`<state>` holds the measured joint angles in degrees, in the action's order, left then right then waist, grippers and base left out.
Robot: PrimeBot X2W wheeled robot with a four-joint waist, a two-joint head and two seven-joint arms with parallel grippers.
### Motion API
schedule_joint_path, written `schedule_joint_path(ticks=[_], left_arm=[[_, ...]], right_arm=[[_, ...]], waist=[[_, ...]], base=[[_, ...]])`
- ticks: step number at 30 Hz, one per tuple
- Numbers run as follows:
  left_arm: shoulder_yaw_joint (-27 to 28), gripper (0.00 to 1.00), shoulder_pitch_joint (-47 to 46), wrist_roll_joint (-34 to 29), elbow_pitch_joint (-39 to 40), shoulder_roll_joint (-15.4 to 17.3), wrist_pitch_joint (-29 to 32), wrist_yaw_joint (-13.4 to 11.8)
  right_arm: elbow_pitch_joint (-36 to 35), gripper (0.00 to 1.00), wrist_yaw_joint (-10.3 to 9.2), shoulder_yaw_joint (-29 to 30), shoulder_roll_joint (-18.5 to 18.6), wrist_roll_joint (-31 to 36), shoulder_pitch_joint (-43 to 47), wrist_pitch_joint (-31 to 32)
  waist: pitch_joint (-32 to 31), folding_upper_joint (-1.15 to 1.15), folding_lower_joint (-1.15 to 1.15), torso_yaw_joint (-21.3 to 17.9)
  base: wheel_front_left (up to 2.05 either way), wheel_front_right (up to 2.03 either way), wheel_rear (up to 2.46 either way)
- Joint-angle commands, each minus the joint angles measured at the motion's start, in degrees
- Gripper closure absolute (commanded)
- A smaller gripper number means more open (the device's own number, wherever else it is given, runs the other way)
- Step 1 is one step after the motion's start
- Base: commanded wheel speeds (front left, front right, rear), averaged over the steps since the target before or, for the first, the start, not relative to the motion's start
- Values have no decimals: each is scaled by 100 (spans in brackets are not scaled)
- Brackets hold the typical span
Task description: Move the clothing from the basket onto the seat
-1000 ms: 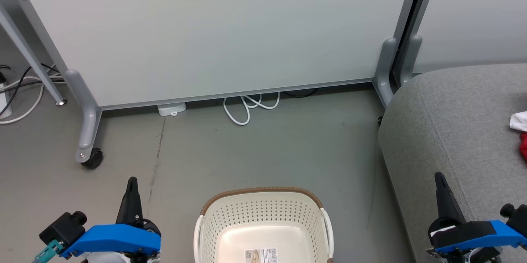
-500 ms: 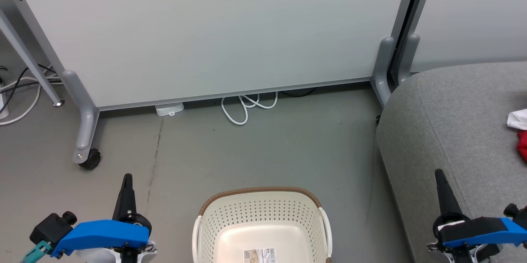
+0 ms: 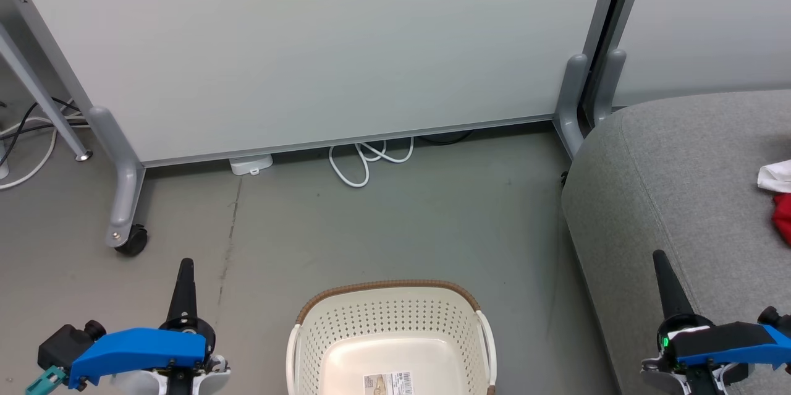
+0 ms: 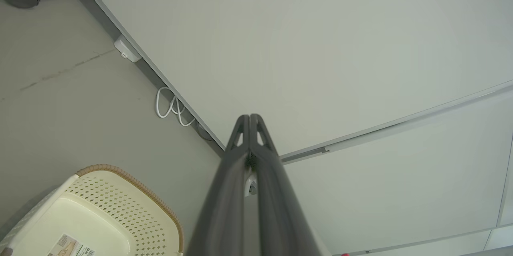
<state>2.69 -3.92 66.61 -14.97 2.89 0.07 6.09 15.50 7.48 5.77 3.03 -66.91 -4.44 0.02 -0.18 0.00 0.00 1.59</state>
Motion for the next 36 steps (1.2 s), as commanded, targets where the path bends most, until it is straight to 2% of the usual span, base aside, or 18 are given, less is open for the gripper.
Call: schedule_joint_path(ticks=[1, 36], left_arm=[[31, 100, -145, 147, 63, 0, 43, 39], [298, 100, -237, 1840, 93, -2, 476, 126]], right_arm=[[-72, 100, 2, 14, 0, -152, -137, 42], [-133, 100, 2, 65, -12, -1819, -180, 481]], waist=[[1, 0, 0, -4], [23, 0, 0, -103]], base=[[0, 0, 0], [0, 0, 0]])
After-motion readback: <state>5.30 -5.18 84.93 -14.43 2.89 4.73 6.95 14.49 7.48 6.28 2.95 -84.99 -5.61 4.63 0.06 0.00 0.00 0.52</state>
